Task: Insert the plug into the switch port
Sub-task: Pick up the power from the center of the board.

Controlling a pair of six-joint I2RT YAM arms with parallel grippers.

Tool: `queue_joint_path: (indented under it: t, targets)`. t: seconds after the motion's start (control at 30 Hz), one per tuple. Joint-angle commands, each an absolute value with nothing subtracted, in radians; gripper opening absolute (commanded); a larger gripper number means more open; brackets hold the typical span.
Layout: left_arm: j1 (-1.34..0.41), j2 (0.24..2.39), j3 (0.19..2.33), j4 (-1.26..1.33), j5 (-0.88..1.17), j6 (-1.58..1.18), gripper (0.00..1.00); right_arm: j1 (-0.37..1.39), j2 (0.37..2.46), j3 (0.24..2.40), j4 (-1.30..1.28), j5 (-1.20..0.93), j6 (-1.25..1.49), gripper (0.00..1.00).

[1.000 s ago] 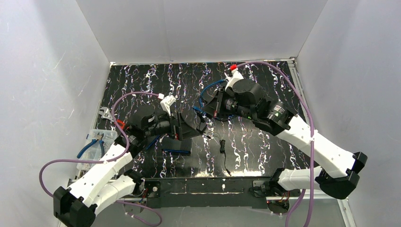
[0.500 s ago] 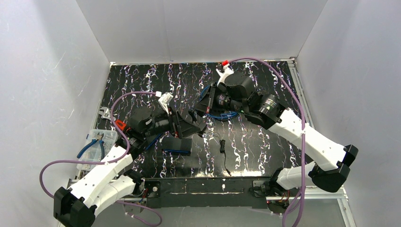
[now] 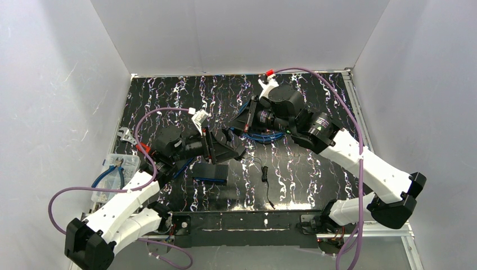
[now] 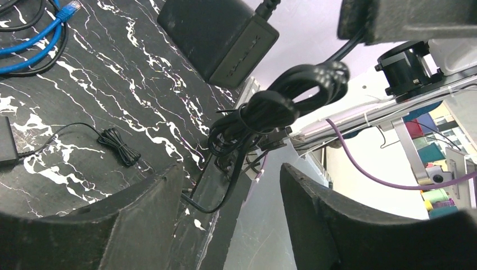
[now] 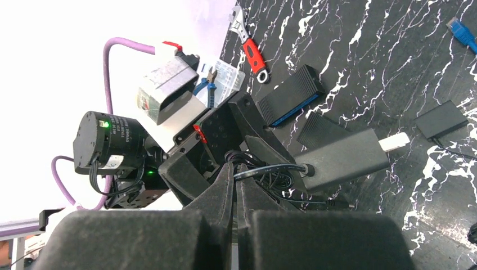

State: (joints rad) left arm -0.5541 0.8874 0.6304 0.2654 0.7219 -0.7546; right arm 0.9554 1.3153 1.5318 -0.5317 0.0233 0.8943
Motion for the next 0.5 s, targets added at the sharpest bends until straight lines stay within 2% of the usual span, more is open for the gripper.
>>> queue_joint_path:
  t: [0.0, 0.17, 0.47]
  targets:
    - [-0.558, 0.885, 0.634, 0.303, 0.760, -0.760, 0.57, 0.954, 1.273, 1.557, -0.449, 0.052, 0.918, 0.01]
    - [-0.558, 0.878, 0.634, 0.289, 0.765, -0.758, 0.53, 0.955, 1.256, 1.539, -0.431, 0.064, 0.928, 0.01]
    - [-0.558, 0.877, 0.643, 0.271, 0.775, -0.752, 0.35, 0.954, 1.247, 1.524, -0.423, 0.084, 0.931, 0.01]
